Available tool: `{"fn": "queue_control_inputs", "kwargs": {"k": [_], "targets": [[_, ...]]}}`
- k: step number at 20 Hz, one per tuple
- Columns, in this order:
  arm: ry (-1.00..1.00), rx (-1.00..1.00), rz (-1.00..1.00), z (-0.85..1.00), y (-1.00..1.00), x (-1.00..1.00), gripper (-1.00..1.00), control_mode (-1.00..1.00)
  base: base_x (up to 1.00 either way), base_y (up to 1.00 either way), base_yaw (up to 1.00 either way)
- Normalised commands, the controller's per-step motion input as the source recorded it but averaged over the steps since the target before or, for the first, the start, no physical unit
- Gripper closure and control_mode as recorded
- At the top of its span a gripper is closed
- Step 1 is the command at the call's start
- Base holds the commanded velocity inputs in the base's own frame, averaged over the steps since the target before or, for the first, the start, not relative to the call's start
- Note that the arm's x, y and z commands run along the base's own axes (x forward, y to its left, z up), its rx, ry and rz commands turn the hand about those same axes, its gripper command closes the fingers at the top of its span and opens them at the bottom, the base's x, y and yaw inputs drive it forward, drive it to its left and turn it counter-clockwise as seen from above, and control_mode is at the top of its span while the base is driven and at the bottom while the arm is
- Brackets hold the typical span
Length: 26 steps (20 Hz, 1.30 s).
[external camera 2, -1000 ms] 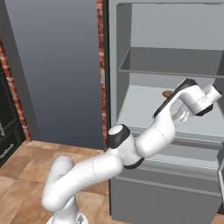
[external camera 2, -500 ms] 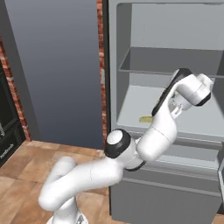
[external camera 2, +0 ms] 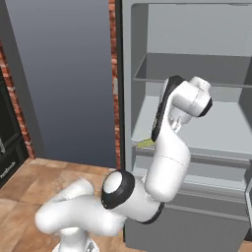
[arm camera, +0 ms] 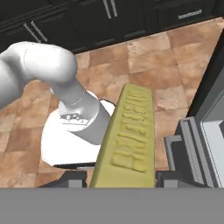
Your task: Retrieve the butter from the fridge and place it on a plate on the dining table. Then retrieve the butter knife by the fridge and place it near the plate.
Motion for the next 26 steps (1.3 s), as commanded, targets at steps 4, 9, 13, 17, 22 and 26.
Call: {"fn": "queue_control_inputs", "kwargs": {"k": [4, 9, 13, 17, 22, 26], "targets": [[-0.20, -0.19, -0.10, 0.51, 0.46, -1.00, 1.00, -1.00, 0.00, 0.00, 0.00], [-0.14, -0.18, -0.10, 0.69, 0.06, -1.00, 1.00, -1.00, 0.00, 0.00, 0.00], [-0.09, -0.17, -0.10, 0.72, 0.23, -1.00, 1.00, -1.00, 0.00, 0.00, 0.00], [-0.09, -0.12, -0.01, 0.42, 0.96, -1.00, 1.00, -1.00, 0.00, 0.00, 0.00], [-0.22, -0.17, -0.01, 0.14, 1.00, -0.91, 1.00, -1.00, 0.00, 0.00, 0.00], [-0.06, -0.05, -0.03, 0.31, 0.98, -0.50, 1.00, -1.00, 0.00, 0.00, 0.00]]}}
